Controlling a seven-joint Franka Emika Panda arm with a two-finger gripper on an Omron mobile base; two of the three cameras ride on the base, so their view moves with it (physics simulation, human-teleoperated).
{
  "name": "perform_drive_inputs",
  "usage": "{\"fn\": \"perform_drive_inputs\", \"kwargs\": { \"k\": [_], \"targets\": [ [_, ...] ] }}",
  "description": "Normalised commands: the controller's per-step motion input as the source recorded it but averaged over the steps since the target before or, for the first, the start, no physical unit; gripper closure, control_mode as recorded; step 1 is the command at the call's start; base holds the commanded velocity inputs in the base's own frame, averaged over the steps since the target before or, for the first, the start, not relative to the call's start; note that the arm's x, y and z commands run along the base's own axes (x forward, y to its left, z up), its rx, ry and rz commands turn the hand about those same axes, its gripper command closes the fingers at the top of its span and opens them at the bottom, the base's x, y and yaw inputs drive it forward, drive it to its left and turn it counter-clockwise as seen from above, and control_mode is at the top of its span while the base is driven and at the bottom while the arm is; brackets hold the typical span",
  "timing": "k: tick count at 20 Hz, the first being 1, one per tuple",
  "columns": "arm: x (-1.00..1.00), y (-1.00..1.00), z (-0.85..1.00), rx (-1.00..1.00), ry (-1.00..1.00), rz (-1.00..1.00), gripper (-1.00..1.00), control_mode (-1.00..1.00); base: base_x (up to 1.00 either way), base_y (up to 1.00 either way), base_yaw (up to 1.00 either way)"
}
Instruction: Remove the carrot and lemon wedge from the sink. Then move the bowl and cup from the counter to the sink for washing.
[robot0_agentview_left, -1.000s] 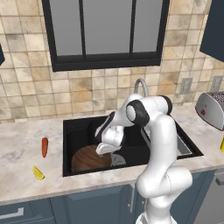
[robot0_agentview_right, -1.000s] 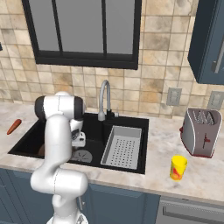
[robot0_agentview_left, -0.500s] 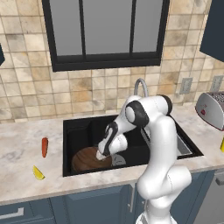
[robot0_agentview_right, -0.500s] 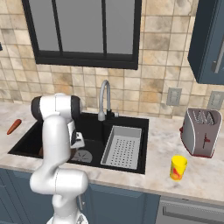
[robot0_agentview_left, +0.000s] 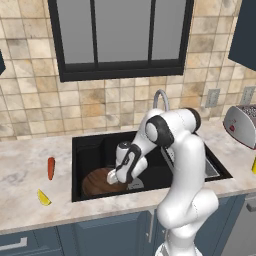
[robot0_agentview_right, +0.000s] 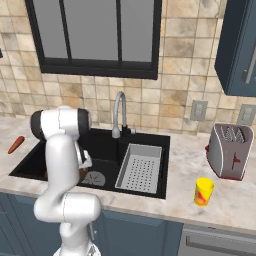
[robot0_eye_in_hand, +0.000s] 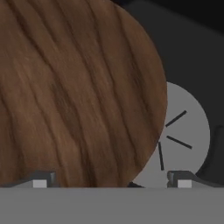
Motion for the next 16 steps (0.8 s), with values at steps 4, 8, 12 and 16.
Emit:
{"fn": "perform_drive_inputs", "kwargs": {
  "k": [4, 8, 12, 16],
  "targets": [
    [-0.02, -0.02, 0.33, 0.00, 0.00, 0.00, -1.00, -1.00, 0.00, 0.00, 0.00],
    [0.00, -0.05, 0.34, 0.00, 0.00, 0.00, -1.00, -1.00, 0.00, 0.00, 0.00],
    [-0.04, -0.04, 0.33, 0.00, 0.00, 0.00, -1.00, -1.00, 0.00, 0.00, 0.00],
    [-0.10, -0.01, 0.30, 0.00, 0.00, 0.00, -1.00, -1.00, 0.00, 0.00, 0.00]
  ]
}}
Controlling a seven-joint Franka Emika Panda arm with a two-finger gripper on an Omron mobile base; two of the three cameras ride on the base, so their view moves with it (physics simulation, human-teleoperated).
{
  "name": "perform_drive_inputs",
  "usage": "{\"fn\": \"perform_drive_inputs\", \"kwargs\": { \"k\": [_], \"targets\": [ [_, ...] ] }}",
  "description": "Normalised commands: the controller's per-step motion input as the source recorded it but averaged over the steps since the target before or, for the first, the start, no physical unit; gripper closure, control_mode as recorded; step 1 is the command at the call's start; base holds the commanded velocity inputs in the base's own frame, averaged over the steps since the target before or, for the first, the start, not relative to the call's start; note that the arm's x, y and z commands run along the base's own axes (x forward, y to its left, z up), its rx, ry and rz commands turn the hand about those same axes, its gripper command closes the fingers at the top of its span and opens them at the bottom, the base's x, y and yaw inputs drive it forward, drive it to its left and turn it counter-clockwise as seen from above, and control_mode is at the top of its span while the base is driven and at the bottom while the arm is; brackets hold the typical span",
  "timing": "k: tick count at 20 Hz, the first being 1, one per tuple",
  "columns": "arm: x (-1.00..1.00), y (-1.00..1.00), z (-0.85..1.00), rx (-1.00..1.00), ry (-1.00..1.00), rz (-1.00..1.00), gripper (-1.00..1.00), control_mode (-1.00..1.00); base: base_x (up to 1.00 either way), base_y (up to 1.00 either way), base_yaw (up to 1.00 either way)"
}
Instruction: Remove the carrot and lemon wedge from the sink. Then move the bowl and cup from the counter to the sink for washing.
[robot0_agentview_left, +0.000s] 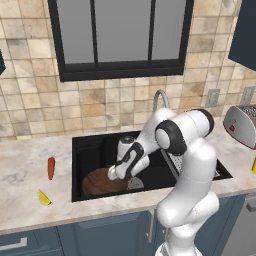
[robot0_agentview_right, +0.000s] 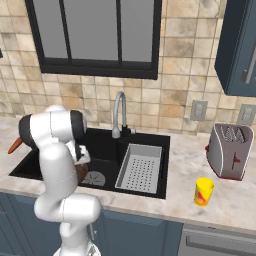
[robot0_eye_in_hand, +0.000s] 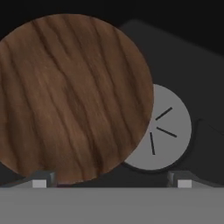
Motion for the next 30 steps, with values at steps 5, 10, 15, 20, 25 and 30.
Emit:
{"fn": "perform_drive_inputs", "kwargs": {
  "k": [5, 10, 15, 20, 25, 30],
  "targets": [
    [-0.08, -0.01, 0.31, 0.00, 0.00, 0.00, -1.00, -1.00, 0.00, 0.00, 0.00],
    [-0.09, -0.07, 0.33, 0.00, 0.00, 0.00, -1.00, -1.00, 0.00, 0.00, 0.00],
    [-0.13, -0.10, 0.34, 0.00, 0.00, -0.01, -1.00, -1.00, 0.00, 0.00, 0.00],
    [-0.22, -0.10, 0.29, 0.00, 0.00, -0.02, -1.00, -1.00, 0.00, 0.00, 0.00],
    [-0.26, -0.12, 0.28, 0.00, 0.00, -0.03, -1.00, -1.00, 0.00, 0.00, 0.00],
    [-0.23, -0.12, 0.32, 0.00, 0.00, -0.06, -1.00, -1.00, 0.00, 0.00, 0.00]
  ]
}}
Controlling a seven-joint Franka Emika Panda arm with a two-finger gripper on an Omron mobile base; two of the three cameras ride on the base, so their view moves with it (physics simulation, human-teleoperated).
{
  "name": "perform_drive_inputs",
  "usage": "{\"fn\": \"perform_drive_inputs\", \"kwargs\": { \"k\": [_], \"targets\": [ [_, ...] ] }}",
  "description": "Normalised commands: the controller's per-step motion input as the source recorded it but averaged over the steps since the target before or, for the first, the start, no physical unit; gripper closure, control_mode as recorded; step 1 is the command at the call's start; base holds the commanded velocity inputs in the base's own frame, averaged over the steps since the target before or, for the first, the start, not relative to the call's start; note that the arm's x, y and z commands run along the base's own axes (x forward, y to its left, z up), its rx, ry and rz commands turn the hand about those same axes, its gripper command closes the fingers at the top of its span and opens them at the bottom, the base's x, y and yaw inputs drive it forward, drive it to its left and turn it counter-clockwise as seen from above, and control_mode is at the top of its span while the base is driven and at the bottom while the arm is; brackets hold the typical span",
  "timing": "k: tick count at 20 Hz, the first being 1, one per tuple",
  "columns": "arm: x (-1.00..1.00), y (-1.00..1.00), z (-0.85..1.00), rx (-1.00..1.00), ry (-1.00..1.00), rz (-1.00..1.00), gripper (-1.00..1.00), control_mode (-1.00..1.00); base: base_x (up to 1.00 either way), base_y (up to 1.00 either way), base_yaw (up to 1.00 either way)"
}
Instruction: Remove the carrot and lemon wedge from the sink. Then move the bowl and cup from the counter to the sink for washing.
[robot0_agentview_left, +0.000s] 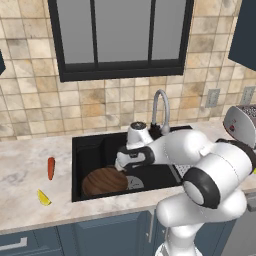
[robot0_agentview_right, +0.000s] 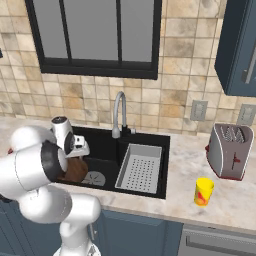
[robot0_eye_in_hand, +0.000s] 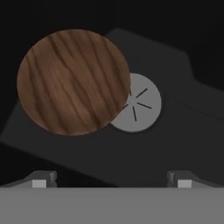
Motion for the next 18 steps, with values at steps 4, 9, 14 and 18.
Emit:
{"fn": "perform_drive_inputs", "kwargs": {
  "k": [4, 9, 14, 18],
  "targets": [
    [-0.29, -0.15, 0.26, 0.00, 0.00, -0.02, -1.00, -1.00, 0.00, 0.00, 0.00],
    [-0.28, -0.15, 0.24, 0.00, 0.00, 0.00, -1.00, -1.00, 0.00, 0.00, 0.00],
    [-0.28, -0.11, 0.22, 0.00, 0.00, -0.04, -1.00, -1.00, 0.00, 0.00, 0.00],
    [-0.27, -0.09, 0.21, -0.01, 0.00, -0.03, -1.00, -1.00, 0.00, 0.00, 0.00]
  ]
}}
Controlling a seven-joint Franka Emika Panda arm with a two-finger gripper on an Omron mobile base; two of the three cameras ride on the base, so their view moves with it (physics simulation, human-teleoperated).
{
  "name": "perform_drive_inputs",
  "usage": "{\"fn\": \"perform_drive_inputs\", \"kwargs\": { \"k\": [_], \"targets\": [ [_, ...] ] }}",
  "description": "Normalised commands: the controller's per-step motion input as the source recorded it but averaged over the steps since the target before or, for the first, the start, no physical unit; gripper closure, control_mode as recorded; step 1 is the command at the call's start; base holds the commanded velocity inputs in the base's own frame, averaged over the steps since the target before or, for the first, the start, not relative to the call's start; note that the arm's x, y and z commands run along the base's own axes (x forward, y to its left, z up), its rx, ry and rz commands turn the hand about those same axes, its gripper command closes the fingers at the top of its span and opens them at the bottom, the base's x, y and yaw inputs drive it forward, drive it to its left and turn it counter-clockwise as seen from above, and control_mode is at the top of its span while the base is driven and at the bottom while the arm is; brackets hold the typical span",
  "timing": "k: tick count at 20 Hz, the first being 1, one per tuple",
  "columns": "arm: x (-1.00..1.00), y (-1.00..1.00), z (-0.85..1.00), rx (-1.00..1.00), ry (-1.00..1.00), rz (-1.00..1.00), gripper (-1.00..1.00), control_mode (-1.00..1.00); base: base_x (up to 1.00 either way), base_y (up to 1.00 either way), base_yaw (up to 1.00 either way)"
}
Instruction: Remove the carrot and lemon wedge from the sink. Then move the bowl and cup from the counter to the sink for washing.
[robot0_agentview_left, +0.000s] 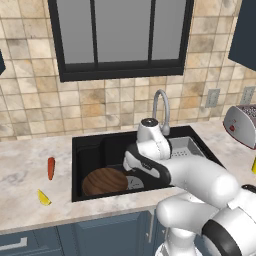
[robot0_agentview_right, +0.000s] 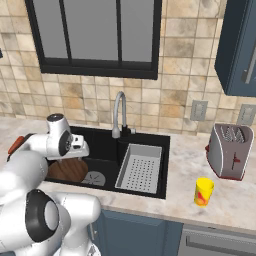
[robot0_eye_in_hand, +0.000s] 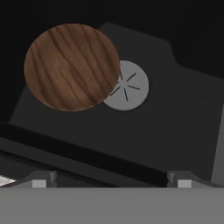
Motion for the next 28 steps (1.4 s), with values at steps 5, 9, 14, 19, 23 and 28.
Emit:
{"fn": "perform_drive_inputs", "kwargs": {
  "k": [5, 9, 14, 19, 23, 28],
  "targets": [
    [-0.22, -0.14, 0.19, 0.00, 0.00, 0.00, -1.00, -1.00, 0.00, 0.00, 0.00],
    [-0.23, -0.15, 0.17, 0.00, 0.00, 0.00, -1.00, -1.00, 0.00, 0.00, 0.00],
    [-0.20, -0.16, 0.15, 0.00, -0.01, 0.00, -1.00, -1.00, 0.00, 0.00, 0.00],
    [-0.21, -0.20, 0.15, 0.00, -0.04, -0.01, -1.00, -1.00, 0.00, 0.00, 0.00],
    [-0.18, -0.15, 0.15, 0.00, -0.01, -0.02, -1.00, -1.00, 0.00, 0.00, 0.00],
    [-0.18, -0.19, 0.13, -0.01, -0.01, -0.06, -1.00, -1.00, 0.00, 0.00, 0.00]
  ]
}}
